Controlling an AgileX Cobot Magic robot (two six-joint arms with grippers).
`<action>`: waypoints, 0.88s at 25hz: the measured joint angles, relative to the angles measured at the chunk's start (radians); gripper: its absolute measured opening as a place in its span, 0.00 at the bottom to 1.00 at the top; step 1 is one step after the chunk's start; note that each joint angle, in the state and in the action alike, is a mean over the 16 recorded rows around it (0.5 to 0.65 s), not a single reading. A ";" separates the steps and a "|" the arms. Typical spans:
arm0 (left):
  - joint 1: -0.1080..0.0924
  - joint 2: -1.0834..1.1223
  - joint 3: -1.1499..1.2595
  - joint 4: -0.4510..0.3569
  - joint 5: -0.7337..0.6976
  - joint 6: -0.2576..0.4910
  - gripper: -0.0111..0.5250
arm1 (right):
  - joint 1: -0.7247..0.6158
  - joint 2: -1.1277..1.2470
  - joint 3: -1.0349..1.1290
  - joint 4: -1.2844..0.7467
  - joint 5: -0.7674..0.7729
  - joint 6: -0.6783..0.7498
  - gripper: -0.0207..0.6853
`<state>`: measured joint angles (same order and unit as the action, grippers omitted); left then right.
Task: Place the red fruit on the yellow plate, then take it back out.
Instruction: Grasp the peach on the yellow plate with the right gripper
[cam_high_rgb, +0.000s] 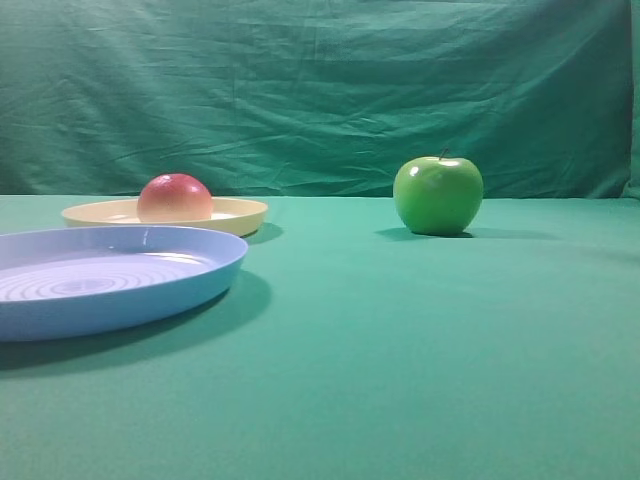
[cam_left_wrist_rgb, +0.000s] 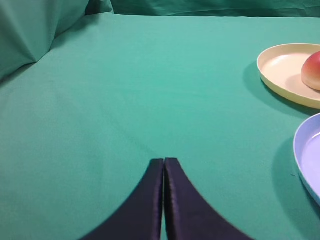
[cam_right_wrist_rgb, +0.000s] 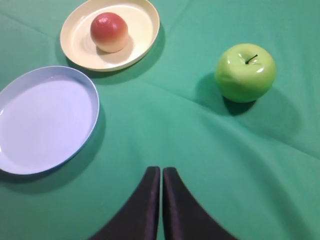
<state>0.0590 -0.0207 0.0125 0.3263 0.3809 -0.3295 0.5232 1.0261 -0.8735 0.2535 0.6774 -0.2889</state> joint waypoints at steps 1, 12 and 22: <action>0.000 0.000 0.000 0.000 0.000 0.000 0.02 | 0.001 0.026 -0.012 0.007 -0.004 -0.011 0.03; 0.000 0.000 0.000 0.000 0.000 0.000 0.02 | 0.006 0.382 -0.308 0.088 0.028 -0.160 0.03; 0.000 0.000 0.000 0.000 0.000 -0.001 0.02 | 0.070 0.796 -0.747 0.165 0.103 -0.335 0.03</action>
<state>0.0590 -0.0207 0.0125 0.3263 0.3809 -0.3305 0.5927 1.8218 -1.6203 0.4189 0.7804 -0.6244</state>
